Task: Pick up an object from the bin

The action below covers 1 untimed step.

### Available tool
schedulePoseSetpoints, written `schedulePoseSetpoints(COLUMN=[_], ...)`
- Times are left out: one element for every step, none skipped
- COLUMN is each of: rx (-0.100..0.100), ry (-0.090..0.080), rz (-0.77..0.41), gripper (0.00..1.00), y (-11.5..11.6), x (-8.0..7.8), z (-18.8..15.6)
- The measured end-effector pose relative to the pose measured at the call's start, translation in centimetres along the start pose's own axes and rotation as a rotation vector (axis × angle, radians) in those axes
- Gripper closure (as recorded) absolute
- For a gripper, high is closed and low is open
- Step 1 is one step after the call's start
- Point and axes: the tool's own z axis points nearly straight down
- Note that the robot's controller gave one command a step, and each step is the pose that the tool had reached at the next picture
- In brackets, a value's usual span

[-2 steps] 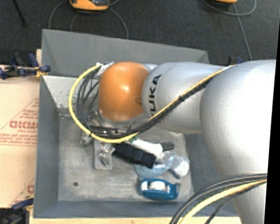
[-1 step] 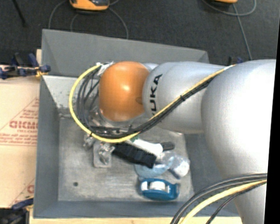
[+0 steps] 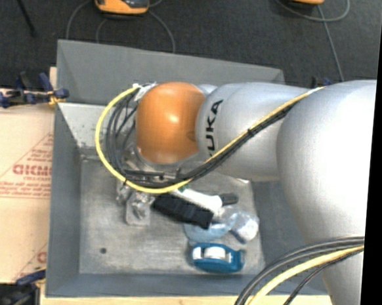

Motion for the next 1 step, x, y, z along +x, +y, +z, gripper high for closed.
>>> schedulePoseSetpoints(rx=[0.004], ry=[-0.012], rz=[0.011], gripper=[1.00], y=[-0.02], x=[-0.13], z=[-0.50])
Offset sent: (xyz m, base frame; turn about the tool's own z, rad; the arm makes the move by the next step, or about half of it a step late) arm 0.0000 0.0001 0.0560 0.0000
